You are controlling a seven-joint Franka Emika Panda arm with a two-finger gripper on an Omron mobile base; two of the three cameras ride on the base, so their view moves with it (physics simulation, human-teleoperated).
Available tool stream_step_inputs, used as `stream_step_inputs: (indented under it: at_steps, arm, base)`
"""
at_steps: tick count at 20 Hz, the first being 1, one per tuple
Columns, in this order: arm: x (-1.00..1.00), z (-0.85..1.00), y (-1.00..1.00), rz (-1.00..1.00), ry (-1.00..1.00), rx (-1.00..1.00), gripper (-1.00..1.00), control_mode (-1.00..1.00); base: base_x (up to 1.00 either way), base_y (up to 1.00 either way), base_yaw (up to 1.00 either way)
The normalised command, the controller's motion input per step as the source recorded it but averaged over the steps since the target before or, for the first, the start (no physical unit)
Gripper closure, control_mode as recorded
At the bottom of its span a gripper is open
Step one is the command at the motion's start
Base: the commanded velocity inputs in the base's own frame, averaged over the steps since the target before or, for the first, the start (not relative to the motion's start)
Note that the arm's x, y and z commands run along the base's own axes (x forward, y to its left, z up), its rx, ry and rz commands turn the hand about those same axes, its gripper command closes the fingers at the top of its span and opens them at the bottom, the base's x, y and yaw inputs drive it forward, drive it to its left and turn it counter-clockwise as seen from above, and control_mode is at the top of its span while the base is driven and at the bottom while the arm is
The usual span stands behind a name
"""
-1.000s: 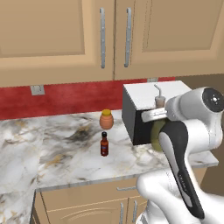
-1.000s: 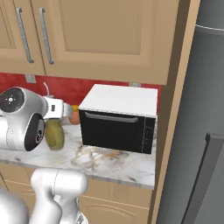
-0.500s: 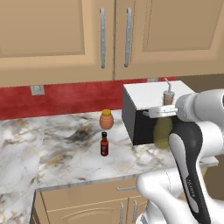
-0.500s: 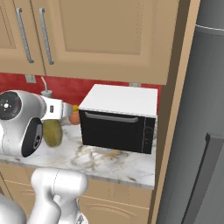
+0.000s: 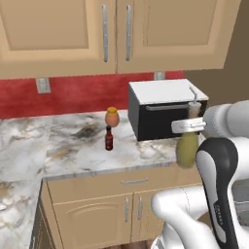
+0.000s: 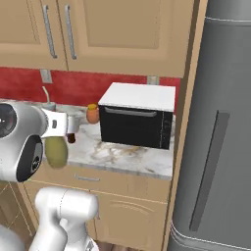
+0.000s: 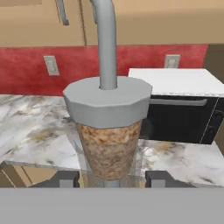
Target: Pick the oil and vinegar bottle and condiment bottle from the counter and place them in the cabinet.
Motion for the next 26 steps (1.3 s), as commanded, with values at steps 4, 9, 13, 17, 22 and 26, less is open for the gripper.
stream_step_inputs:
  at_steps: [4, 9, 13, 17, 22, 26]
  arm:
    - [0.00, 0.00, 0.00, 0.00, 0.00, 0.00, 1.00, 1.00]
    - [0.00, 0.00, 0.00, 0.00, 0.00, 0.00, 1.00, 1.00]
    - [0.00, 0.00, 0.00, 0.00, 0.00, 0.00, 1.00, 1.00]
    - [0.00, 0.00, 0.00, 0.00, 0.00, 0.00, 1.00, 1.00]
    - [0.00, 0.00, 0.00, 0.00, 0.00, 0.00, 1.00, 1.00]
    - [0.00, 0.00, 0.00, 0.00, 0.00, 0.00, 1.00, 1.00]
  base:
    - [-1.00, -0.39, 0.01]
    - [-1.00, -0.48, 0.00]
    - [-1.00, -0.56, 0.00]
    - [-0.97, -0.78, -0.01]
    - [-0.66, -0.94, -0.05]
    - [-0.13, -1.00, -0.09]
